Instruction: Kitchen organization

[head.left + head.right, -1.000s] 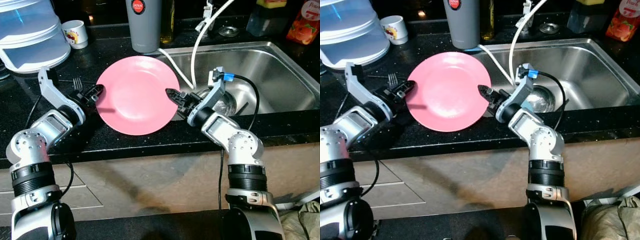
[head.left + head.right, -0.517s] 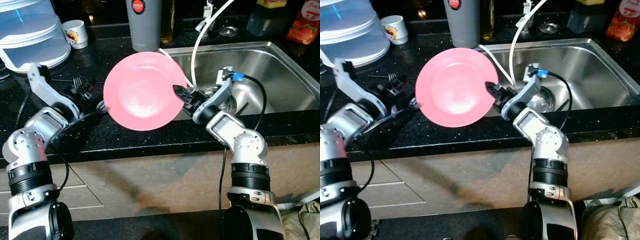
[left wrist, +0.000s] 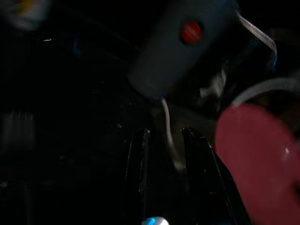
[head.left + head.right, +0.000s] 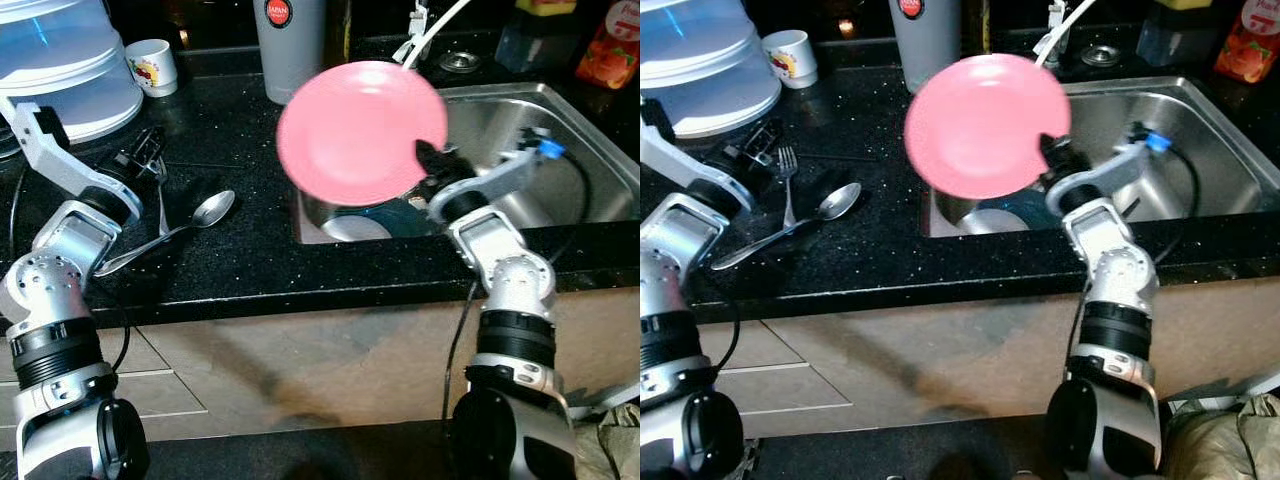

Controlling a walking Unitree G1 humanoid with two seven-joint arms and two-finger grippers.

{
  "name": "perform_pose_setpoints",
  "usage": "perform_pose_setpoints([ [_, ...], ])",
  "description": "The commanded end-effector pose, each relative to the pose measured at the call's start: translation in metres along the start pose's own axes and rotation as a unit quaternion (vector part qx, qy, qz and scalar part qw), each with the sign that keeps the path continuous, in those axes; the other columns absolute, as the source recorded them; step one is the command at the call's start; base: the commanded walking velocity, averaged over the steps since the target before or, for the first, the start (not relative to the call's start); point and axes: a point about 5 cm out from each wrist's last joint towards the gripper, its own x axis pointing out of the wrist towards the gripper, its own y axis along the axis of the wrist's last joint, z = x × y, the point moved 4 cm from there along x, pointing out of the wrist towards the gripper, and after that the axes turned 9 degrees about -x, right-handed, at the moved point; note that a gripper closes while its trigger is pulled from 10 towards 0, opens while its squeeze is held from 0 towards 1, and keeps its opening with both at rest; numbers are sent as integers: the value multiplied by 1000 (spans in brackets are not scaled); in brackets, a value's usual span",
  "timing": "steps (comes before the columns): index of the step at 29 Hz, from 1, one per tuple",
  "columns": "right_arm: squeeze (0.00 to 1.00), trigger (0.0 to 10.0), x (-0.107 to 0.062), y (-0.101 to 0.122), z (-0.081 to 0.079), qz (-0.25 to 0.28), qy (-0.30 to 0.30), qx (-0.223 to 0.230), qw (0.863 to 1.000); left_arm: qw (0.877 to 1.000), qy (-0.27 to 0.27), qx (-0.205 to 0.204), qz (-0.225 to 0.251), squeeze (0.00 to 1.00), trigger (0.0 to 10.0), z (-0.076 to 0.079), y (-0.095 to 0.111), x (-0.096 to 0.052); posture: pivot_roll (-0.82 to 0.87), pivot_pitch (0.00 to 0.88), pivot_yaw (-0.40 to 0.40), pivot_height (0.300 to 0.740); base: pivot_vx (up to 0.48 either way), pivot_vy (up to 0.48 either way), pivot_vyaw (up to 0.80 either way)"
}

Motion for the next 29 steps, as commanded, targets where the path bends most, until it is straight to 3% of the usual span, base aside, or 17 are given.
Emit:
perform_pose_setpoints([
  [1, 0, 0, 2, 8, -1, 25, -10, -31, 999, 997, -25, 64, -39, 0, 10000, 11, -19, 1, 8, 88, 38, 740, 0, 0, 0],
  [2, 0, 0, 2, 8, -1, 25, -10, -31, 999, 997, -25, 64, -39, 0, 10000, 11, -19, 1, 8, 88, 38, 740, 0, 0, 0],
  [3, 0, 0, 2, 10, 0, 31, -13, -44, 998, 994, -35, 84, -55, 0, 10000, 16, -28, 2, 8, 88, 38, 740, 0, 0, 0],
  [4, 0, 0, 2, 11, 1, 35, -21, -84, 996, 987, -50, 130, -80, 0, 10000, 23, -42, 3, 8, 88, 38, 740, 0, 0, 0],
  [5, 0, 0, 2, 11, 1, 35, -21, -84, 996, 987, -50, 130, -80, 0, 10000, 23, -42, 3, 8, 88, 38, 740, 0, 0, 0],
  [6, 0, 0, 2, 12, 1, 43, -34, -170, 984, 952, -84, 270, -118, 0, 10000, 39, -72, 8, 7, 96, 38, 740, 0, 0, 0],
  [7, 0, 0, 2, 11, 0, 46, -37, -203, 977, 933, -101, 321, -125, 0, 10000, 47, -83, 10, 7, 96, 38, 740, 0, 0, 0],
  [8, 0, 0, 2, 11, 0, 46, -37, -203, 977, 933, -101, 321, -125, 0, 10000, 47, -83, 10, 7, 96, 38, 740, 0, 0, 0],
  [10, 0, 0, 3, 7, -5, 49, -31, -284, 957, 920, -140, 345, -120, 0, 10000, 67, -96, 15, 8, 99, 39, 740, 0, 0, 0],
  [12, 0, 0, 4, 6, -5, 48, -30, -294, 954, 919, -147, 345, -119, 0, 10000, 70, -98, 16, 8, 99, 39, 740, 0, 0, 0],
  [14, 0, 0, 6, -4, -10, 39, -15, -361, 932, 911, -168, 352, -136, 0, 10000, 78, -114, 19, 7, 101, 42, 740, 0, 0, 0],
  [18, 0, 0, 9, -15, -14, 20, 0, -393, 919, 904, -171, 361, -155, 0, 10000, 77, -123, 20, 3, 102, 48, 740, 0, 0, 0],
  [19, 0, 0, 12, -23, -16, 4, 12, -418, 908, 902, -167, 367, -156, 0, 10000, 75, -126, 22, 2, 102, 51, 740, 0, 0, 0],
  [24, 0, 0, 17, -43, -23, -35, 55, -464, 883, 902, -158, 367, -162, 0, 10000, 69, -127, 26, 3, 102, 58, 740, 0, 0, 0],
  [29, 0, 0, 22, -63, -18, -90, 66, -491, 864, 894, -153, 378, -187, 0, 10000, 59, -130, 26, 9, 102, 56, 740, 0, 0, 0],
])
